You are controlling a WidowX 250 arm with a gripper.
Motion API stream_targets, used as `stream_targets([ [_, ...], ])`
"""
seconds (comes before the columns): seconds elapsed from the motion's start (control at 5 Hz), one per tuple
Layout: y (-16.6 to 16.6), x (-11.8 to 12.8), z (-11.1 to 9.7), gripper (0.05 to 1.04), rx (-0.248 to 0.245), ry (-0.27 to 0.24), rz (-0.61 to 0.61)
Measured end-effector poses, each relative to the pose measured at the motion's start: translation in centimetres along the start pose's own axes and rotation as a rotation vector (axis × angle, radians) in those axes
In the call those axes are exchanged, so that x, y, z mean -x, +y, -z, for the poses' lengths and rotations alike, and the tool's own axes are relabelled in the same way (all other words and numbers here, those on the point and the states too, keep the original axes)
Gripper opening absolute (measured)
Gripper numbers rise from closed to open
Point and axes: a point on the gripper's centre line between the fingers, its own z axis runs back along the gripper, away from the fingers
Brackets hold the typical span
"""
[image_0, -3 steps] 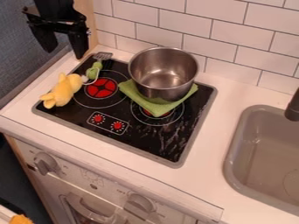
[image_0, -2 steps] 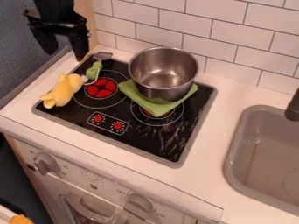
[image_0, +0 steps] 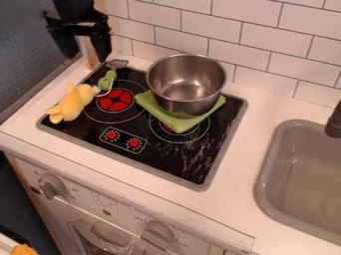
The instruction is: Move the green spatula to the lower side of the right burner
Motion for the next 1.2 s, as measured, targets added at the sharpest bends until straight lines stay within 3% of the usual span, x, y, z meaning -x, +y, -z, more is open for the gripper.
stream_targets([
  [0.4, 1.0, -2.8, 2.9, 0.999, 0.042, -0.032, -0.026],
  [1.0, 1.9, -3.4, 7.7, 1.000, 0.014, 0.005, 0.009],
  [1.2, 1.6, -4.0, 7.9, 0.945, -0.004, -0.022, 0.000],
])
